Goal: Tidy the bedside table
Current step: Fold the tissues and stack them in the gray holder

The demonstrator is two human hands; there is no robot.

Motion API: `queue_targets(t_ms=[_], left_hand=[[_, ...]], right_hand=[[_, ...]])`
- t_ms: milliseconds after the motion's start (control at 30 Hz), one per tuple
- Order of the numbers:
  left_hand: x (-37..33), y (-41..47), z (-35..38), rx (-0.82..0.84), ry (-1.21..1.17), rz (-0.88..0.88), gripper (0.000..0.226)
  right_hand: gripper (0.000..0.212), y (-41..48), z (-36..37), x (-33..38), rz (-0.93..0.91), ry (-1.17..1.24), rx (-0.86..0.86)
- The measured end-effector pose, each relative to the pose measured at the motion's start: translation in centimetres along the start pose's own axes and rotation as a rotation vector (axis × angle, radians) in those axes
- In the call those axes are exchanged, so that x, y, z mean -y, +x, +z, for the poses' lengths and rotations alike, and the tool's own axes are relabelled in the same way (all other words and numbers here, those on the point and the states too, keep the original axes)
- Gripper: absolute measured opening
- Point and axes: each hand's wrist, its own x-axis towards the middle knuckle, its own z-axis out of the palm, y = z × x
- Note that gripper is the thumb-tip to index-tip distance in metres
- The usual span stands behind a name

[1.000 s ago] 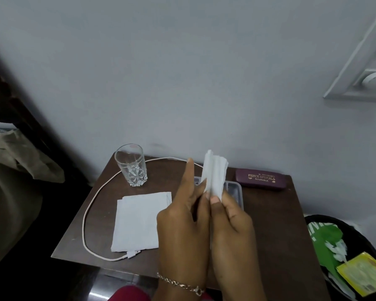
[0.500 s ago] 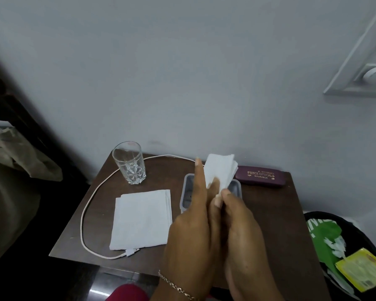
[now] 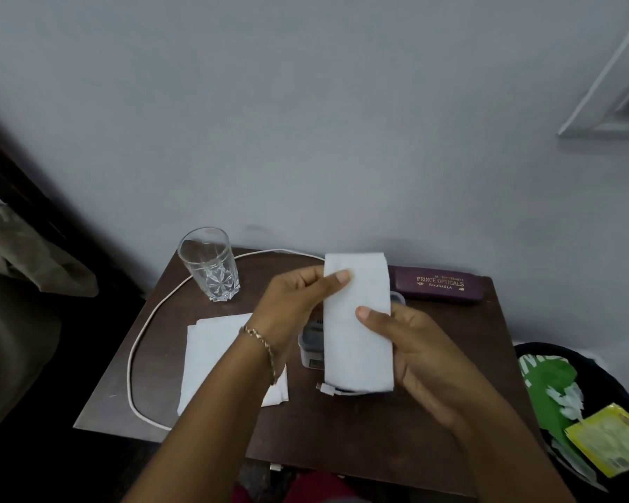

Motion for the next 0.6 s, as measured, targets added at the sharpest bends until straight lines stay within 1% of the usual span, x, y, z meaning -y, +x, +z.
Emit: queue_targets(t_ms=[67, 100, 167, 233, 333, 433, 600], left_hand=[[0.1, 1.6, 0.0, -0.007, -0.023, 0.04, 0.024], [0.0, 2.2, 0.0, 0.001, -0.011, 0.064, 0.024], [-0.1, 3.3, 0.1, 0.006, 0.006, 0.117, 0.022], [0.0, 4.3, 0.1, -0.018, 0.005, 0.187, 0.017], [0.1, 5.5, 0.2, -0.072, 0.007, 0.268, 0.01], [-0.4, 6.3, 0.3, -0.107, 0.014, 0.336, 0.008], [-1.6, 7.7, 1.0, -0.098, 0.055, 0.426, 0.007]], right_hand=[[0.015, 1.2, -0.6, 0.0, -0.068, -0.226, -0.022], [0.013, 2.0, -0.9, 0.1, -0.108, -0.355, -0.063], [0.017, 3.7, -1.6, 0.0, -0.183, -0.594, -0.164], [0.024, 5.4, -2.1, 0.1, -0.255, -0.734, -0.227], [0.023, 7.2, -2.3, 0.2, -0.345, -0.802, -0.269], [0.025, 8.1, -2.5, 0.5, -0.401, -0.837, -0.306], [0.031, 8.8, -3.7, 0.9, -0.476, -0.912, -0.367]])
